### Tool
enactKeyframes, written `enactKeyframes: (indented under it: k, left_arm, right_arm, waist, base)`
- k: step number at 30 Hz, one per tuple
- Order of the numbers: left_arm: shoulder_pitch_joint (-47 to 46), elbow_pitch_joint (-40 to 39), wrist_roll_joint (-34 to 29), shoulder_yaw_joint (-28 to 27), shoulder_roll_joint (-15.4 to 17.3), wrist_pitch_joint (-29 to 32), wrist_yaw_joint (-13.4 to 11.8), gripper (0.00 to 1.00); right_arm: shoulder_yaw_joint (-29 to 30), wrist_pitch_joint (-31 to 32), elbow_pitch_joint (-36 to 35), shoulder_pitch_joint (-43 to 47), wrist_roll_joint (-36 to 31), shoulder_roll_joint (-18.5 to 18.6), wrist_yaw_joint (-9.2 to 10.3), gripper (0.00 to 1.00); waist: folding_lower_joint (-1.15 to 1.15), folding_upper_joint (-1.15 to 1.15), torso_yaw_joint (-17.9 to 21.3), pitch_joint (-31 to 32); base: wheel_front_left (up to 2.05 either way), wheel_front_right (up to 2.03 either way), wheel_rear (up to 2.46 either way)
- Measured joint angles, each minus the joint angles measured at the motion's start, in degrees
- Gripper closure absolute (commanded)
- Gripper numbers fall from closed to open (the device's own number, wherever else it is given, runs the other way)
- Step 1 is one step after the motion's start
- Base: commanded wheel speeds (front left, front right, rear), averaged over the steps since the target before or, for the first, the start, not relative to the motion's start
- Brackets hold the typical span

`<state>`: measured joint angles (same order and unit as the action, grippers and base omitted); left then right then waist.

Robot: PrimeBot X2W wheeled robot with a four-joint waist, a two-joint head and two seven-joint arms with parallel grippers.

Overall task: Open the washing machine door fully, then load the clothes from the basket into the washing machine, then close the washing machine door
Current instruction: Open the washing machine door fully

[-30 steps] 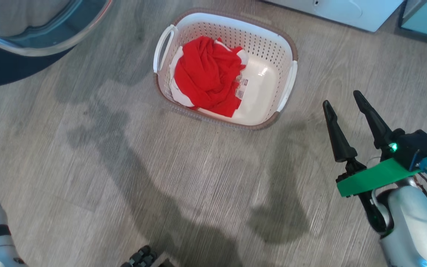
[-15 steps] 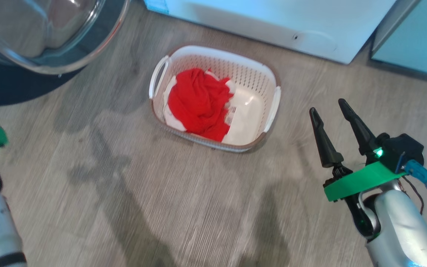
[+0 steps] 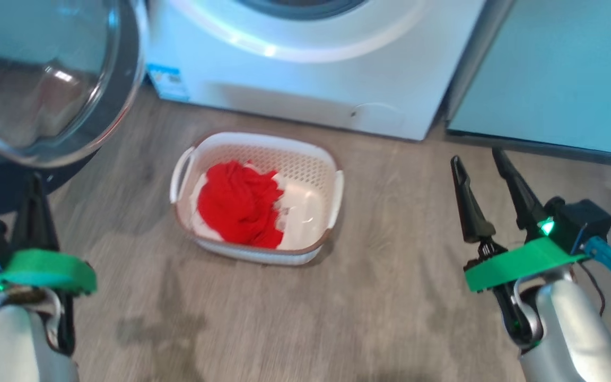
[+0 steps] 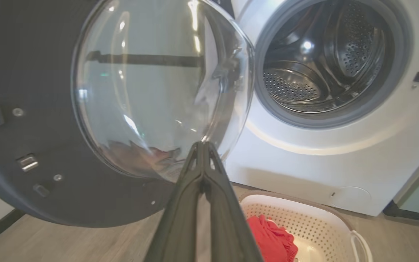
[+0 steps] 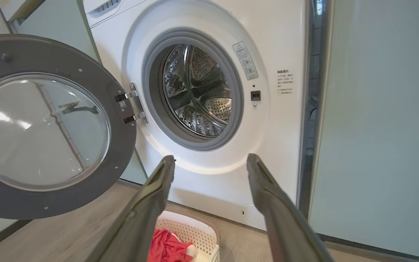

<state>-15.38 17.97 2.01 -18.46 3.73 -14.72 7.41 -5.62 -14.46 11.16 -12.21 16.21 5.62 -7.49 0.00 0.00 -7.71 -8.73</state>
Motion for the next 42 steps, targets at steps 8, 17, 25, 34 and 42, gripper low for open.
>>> enactKeyframes:
  k: [8,17,25,34,42]
  left_arm:
    - [6.66,-5.86,1.13,2.50,-1.42,0.00,-0.53,1.00]
    - [12.09,-12.70,5.22,8.47,-1.54,0.00,-3.11,1.00]
    - [14.61,-15.41,5.76,14.83,-1.49,0.00,-5.13,1.00]
    - [15.90,-15.79,6.17,17.30,-1.46,0.00,-7.20,1.00]
    - [15.89,-16.88,5.23,18.36,-1.45,0.00,-8.48,0.00]
  right_arm:
    - [1.05,0.00,-0.43,2.84,0.00,-0.53,0.00,0.00]
    - [2.48,0.00,-1.52,5.51,0.00,-0.82,0.00,0.00]
    - [3.53,0.00,-1.92,6.10,0.00,-1.46,0.00,0.00]
    - [3.30,0.00,-1.43,8.23,0.57,-1.79,0.00,0.00]
    - [3.32,0.00,-1.13,8.20,0.55,-1.98,0.00,0.00]
  waist:
    - [0.00,0.00,5.89,3.42]
    - [0.00,0.00,12.89,6.30]
    - [0.00,0.00,15.87,6.08]
    - [0.00,0.00,16.41,5.33]
    - [0.00,0.00,16.06,5.39]
  base:
    - [0.00,0.00,0.00]
    - [0.00,0.00,0.00]
    - [0.00,0.00,0.00]
    - [0.00,0.00,0.00]
    - [0.00,0.00,0.00]
